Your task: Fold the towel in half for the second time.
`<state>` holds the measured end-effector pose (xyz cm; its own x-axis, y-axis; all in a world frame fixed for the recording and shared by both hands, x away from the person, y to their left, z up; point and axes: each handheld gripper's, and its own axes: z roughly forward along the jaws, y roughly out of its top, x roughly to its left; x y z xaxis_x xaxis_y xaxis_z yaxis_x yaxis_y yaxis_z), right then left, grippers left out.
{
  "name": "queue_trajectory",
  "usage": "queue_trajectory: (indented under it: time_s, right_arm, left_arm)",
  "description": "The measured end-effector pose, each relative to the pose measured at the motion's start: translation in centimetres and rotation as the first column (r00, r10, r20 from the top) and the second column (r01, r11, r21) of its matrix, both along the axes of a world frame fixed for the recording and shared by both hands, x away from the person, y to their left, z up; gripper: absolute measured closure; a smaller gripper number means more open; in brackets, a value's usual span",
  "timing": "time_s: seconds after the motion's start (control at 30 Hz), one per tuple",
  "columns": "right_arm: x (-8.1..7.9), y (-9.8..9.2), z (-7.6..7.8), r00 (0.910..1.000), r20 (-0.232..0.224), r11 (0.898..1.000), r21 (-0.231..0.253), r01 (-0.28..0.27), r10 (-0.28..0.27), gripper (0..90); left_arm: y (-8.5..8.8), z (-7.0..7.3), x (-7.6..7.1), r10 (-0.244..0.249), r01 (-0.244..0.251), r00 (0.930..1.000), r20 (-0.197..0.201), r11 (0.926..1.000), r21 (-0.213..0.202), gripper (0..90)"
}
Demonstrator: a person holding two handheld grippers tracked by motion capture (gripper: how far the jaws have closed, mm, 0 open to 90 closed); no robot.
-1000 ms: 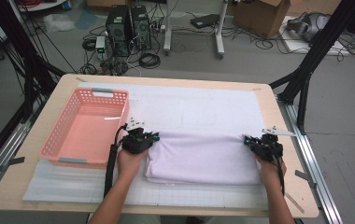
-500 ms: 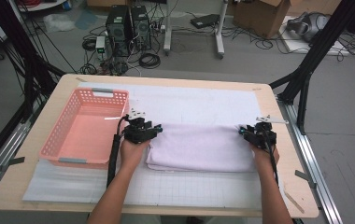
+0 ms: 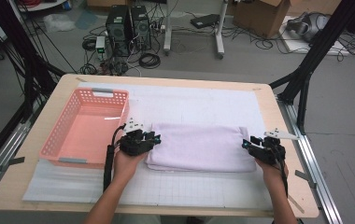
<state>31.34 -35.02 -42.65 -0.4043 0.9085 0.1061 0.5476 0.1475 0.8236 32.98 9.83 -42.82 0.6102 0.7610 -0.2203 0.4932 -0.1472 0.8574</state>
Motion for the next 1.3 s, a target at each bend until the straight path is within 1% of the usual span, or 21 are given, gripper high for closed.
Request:
queue_trajectory:
  time_s: [0.07,0.17,0.23,0.37,0.4,0.43,0.5,0.53,0.6,0.67,0.7,0.73,0.8,0.93,1.0,1.03,1.1,1.13,1.17,1.23,1.3]
  right_arm:
    - [-0.7,0.0,-0.2,0.9994,-0.006,0.999,0.000,-0.034,0.034,58.5]
    - [-1.9,0.2,-0.4,0.9970,-0.015,0.997,-0.011,-0.076,0.076,59.4]
    - [-2.6,0.6,-0.4,0.9937,-0.022,0.994,-0.014,-0.110,0.110,63.2]
    - [-3.8,1.4,-0.5,0.9847,-0.034,0.983,-0.069,-0.173,0.171,68.9]
    - [-4.0,1.6,-0.6,0.9834,-0.043,0.981,-0.072,-0.179,0.176,69.7]
    - [-4.1,1.7,-0.7,0.9817,-0.054,0.978,-0.090,-0.187,0.183,69.8]
    - [-4.3,1.7,-1.1,0.9831,-0.067,0.978,-0.111,-0.177,0.170,70.5]
    - [-4.3,1.6,-1.2,0.9836,-0.074,0.979,-0.105,-0.172,0.165,70.9]
    - [-4.4,1.3,-1.4,0.9845,-0.075,0.981,-0.102,-0.166,0.158,71.9]
    - [-4.7,0.9,-1.4,0.9857,-0.077,0.982,-0.101,-0.157,0.150,72.4]
    - [-4.8,0.7,-1.5,0.9864,-0.076,0.983,-0.105,-0.153,0.145,72.9]
    - [-5.0,0.5,-1.6,0.9871,-0.079,0.985,-0.095,-0.146,0.139,73.1]
    - [-5.3,0.1,-1.7,0.9875,-0.076,0.985,-0.091,-0.145,0.138,73.4]
    - [-6.0,-0.1,-1.5,0.9904,-0.072,0.984,-0.123,-0.126,0.118,73.1]
    - [-6.4,-0.3,-1.3,0.9926,-0.060,0.986,-0.120,-0.112,0.106,68.8]
    - [-6.7,-0.5,-1.1,0.9942,-0.037,0.989,-0.106,-0.104,0.101,65.0]
    - [-7.1,-0.8,-0.6,0.9952,0.003,0.992,-0.076,-0.098,0.098,60.5]
    - [-7.3,-0.9,-0.3,0.9959,0.024,0.994,-0.065,-0.086,0.088,57.4]
    - [-7.4,-1.1,-0.1,0.9963,0.047,0.996,-0.060,-0.070,0.073,53.3]
    - [-7.5,-1.5,-0.1,0.9968,0.066,0.998,-0.038,-0.041,0.044,48.5]
    - [-7.5,-1.8,-0.2,0.9968,0.075,0.999,-0.035,-0.026,0.028,43.0]
  left_arm:
    - [0.0,-0.3,-0.8,-0.021,0.021,0.9997,-0.015,0.9998,0.000,68.3]
    - [0.0,-0.8,-1.7,-0.023,0.024,0.9995,-0.021,0.9989,0.040,71.2]
    - [0.2,-1.3,-2.2,-0.023,0.025,0.9990,-0.039,0.9984,0.051,72.1]
    - [0.5,-1.9,-3.0,-0.003,0.008,0.9987,-0.052,0.9962,0.087,73.3]
    - [0.6,-2.0,-3.2,0.000,0.004,0.9987,-0.051,0.9963,0.086,73.5]
    - [0.7,-2.1,-3.4,0.001,0.003,0.9989,-0.047,0.9961,0.088,73.5]
    - [0.8,-2.0,-3.7,0.002,0.002,0.9994,-0.036,0.9945,0.104,73.5]
    - [0.8,-2.1,-3.9,0.000,0.003,0.9996,-0.028,0.9934,0.114,73.3]
    - [0.8,-2.1,-4.1,0.000,0.002,0.9998,-0.022,0.9930,0.118,72.7]
    - [1.0,-2.2,-4.2,-0.001,0.004,0.9997,-0.026,0.9940,0.109,72.3]
    - [1.0,-2.2,-4.2,0.000,0.003,0.9996,-0.027,0.9952,0.098,72.0]
    - [1.0,-2.2,-4.3,0.001,0.001,0.9996,-0.029,0.9958,0.091,71.8]
    - [1.1,-2.2,-4.3,-0.001,0.004,0.9995,-0.032,0.9960,0.089,71.5]
    - [1.2,-2.2,-4.6,0.000,0.002,0.9997,-0.026,0.9964,0.084,70.8]
    - [1.3,-2.2,-4.7,0.002,0.000,0.9997,-0.023,0.9969,0.079,68.9]
    - [1.4,-2.2,-4.8,0.001,0.000,0.9999,-0.016,0.9974,0.071,67.0]
    - [1.7,-2.1,-5.0,-0.001,0.002,0.9999,-0.014,0.9993,0.036,60.6]
    - [1.8,-2.1,-5.2,0.004,-0.004,0.9999,-0.010,0.9999,0.011,57.0]
    - [2.0,-2.1,-5.2,-0.001,0.001,1.0000,-0.005,1.0000,0.000,53.4]
    - [2.2,-1.8,-5.4,-0.002,0.002,0.9998,0.019,0.9996,-0.028,46.6]
    - [2.3,-1.5,-5.6,0.000,0.002,0.9990,0.045,0.9991,-0.042,40.2]
